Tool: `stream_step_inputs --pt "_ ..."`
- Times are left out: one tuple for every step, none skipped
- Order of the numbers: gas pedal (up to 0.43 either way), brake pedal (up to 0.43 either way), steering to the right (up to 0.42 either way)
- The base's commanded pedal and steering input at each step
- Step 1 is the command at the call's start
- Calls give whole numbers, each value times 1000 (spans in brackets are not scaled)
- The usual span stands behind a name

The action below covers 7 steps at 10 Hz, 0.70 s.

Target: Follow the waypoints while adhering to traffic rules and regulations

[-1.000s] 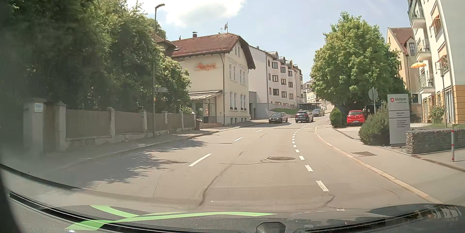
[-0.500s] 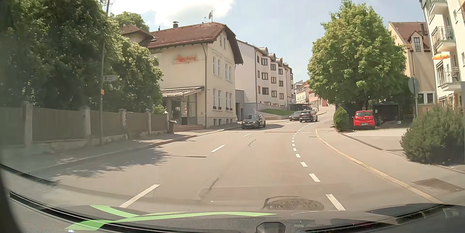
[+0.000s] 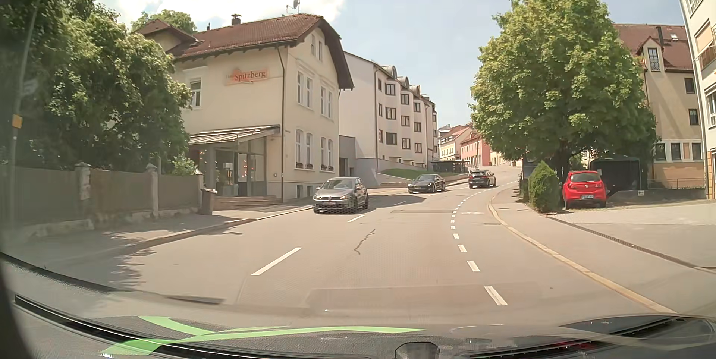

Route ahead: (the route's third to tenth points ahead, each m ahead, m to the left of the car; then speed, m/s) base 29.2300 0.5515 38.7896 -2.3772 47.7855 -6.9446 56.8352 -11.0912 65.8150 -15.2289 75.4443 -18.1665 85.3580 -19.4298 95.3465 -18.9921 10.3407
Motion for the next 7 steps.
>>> stream_step_inputs --pt "138 0 29" --pt "138 0 32" --pt "138 0 32" --pt "138 0 32" --pt "150 0 32" --pt "150 0 32" --pt "157 0 32"
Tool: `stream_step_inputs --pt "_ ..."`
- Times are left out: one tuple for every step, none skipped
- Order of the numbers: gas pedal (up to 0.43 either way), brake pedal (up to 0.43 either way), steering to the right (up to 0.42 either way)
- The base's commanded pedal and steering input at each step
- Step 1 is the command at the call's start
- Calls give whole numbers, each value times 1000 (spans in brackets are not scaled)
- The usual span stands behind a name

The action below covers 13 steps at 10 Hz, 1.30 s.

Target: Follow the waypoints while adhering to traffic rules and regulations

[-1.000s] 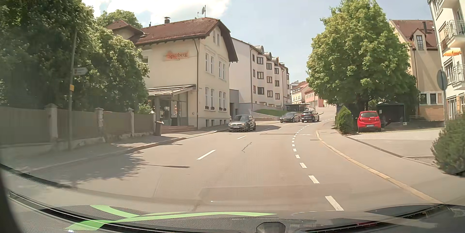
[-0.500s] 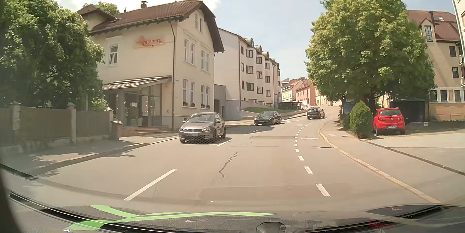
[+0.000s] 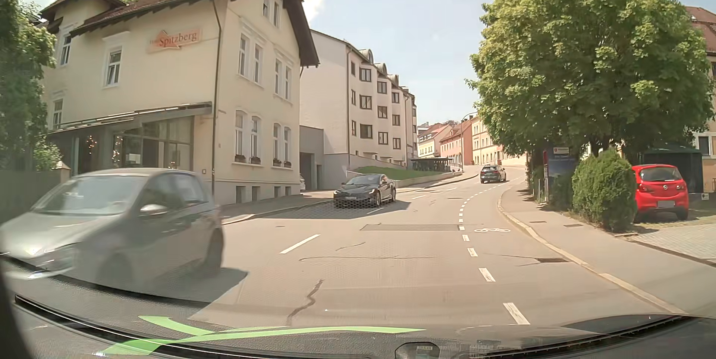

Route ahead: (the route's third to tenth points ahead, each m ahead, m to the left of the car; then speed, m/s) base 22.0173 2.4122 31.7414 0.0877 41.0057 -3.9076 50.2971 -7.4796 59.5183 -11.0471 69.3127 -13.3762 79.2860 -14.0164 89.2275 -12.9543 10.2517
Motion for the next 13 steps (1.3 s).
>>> stream_step_inputs --pt "169 0 32" --pt "169 0 33" --pt "169 0 33" --pt "169 0 36" --pt "169 0 37" --pt "169 0 38" --pt "169 0 39" --pt "169 0 40" --pt "169 0 40" --pt "169 0 40" --pt "169 0 41" --pt "169 0 45" --pt "189 0 51"
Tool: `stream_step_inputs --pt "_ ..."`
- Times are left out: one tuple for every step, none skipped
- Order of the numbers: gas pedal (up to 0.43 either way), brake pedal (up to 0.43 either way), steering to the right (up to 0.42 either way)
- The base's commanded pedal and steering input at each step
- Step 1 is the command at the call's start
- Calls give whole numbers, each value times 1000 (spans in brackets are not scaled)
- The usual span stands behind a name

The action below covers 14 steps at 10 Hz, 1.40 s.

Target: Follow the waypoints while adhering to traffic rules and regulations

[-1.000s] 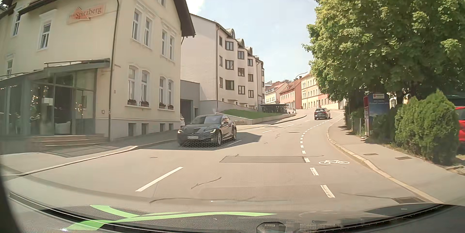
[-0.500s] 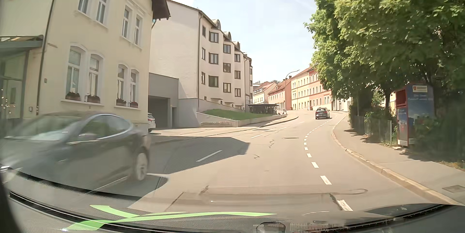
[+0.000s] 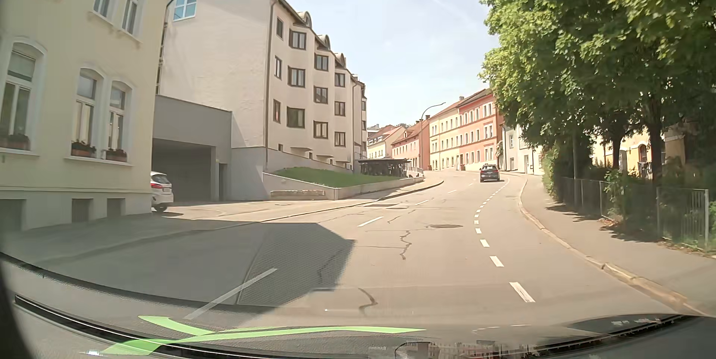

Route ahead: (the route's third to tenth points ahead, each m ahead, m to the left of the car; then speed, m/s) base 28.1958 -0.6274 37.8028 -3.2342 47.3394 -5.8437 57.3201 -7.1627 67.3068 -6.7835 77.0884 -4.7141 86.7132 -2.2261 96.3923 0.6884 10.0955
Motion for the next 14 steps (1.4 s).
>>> stream_step_inputs --pt "189 0 55" --pt "189 0 58" --pt "189 0 60" --pt "189 0 61" --pt "189 0 63" --pt "189 0 63" --pt "189 0 63" --pt "189 0 62" --pt "189 0 63" --pt "189 0 62" --pt "189 0 62" --pt "189 0 62" --pt "189 0 63" --pt "189 0 62"
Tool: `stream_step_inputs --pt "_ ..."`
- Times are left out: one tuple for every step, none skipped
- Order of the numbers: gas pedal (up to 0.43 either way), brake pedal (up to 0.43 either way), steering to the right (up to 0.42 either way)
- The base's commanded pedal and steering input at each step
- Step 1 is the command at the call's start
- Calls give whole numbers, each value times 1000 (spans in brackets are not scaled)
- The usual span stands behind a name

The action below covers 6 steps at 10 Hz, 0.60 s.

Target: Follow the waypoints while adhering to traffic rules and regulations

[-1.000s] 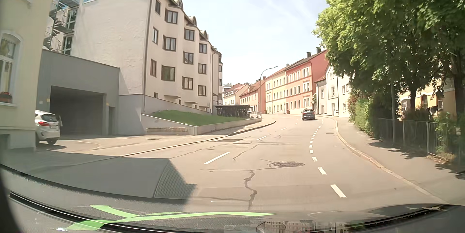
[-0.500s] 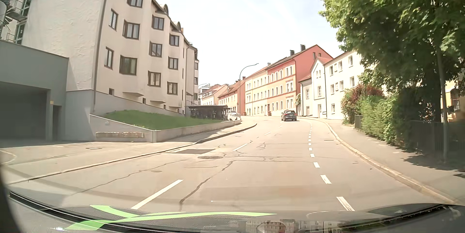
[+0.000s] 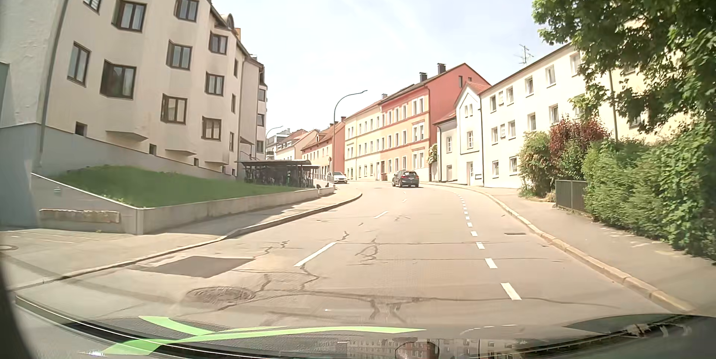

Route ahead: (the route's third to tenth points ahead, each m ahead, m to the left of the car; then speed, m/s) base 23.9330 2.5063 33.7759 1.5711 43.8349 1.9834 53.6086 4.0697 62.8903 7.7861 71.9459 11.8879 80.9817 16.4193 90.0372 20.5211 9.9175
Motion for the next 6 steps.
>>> stream_step_inputs --pt "189 0 62" --pt "189 0 61" --pt "189 0 60" --pt "189 0 59" --pt "189 0 57" --pt "189 0 51"
